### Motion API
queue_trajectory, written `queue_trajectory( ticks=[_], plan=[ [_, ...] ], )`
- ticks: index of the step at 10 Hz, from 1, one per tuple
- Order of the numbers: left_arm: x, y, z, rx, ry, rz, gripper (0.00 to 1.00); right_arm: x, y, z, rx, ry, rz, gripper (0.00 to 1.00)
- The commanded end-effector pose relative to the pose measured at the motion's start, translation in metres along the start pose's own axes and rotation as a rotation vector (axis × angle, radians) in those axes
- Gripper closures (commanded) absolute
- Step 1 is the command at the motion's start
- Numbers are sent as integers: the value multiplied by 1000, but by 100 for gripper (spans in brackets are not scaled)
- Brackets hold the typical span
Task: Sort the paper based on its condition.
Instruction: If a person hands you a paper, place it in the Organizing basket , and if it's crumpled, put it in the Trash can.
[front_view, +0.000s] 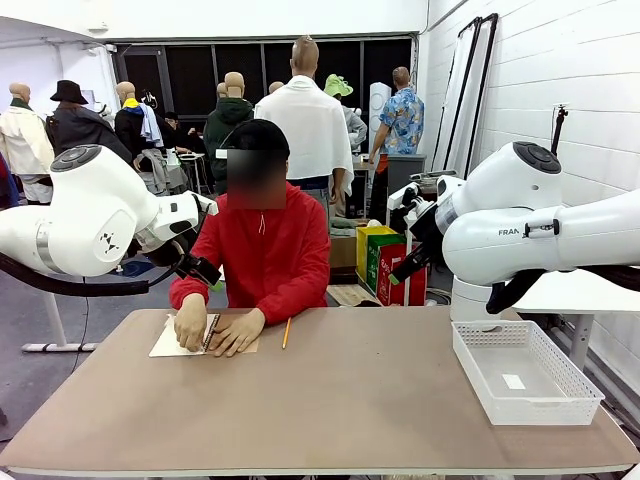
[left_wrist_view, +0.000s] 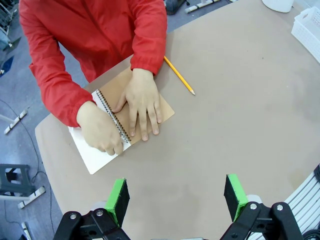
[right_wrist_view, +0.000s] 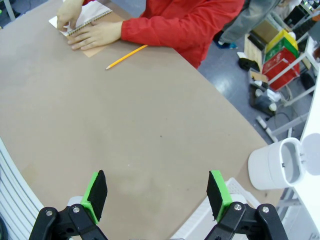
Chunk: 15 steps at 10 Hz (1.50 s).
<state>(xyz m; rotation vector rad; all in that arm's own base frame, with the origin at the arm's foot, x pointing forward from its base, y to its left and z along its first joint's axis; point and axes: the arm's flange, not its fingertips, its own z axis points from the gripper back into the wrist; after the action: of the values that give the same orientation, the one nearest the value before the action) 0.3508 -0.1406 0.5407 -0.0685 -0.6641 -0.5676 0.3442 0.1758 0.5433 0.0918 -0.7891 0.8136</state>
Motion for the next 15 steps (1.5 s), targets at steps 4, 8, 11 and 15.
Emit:
queue_trajectory(
  ticks=[4, 8, 11, 15],
  plan=[
    [0, 0, 1, 1, -6, 1, 0, -1, -1, -1, 10, -2, -5, 0],
    [0, 0, 1, 1, -6, 1, 0, -1, -1, -1, 10, -2, -5, 0],
    [0, 0, 1, 1, -6, 1, 0, -1, -1, -1, 10, -2, -5, 0],
    [0, 0, 1, 1, -6, 1, 0, -1, -1, -1, 10, -2, -5, 0]
  ],
)
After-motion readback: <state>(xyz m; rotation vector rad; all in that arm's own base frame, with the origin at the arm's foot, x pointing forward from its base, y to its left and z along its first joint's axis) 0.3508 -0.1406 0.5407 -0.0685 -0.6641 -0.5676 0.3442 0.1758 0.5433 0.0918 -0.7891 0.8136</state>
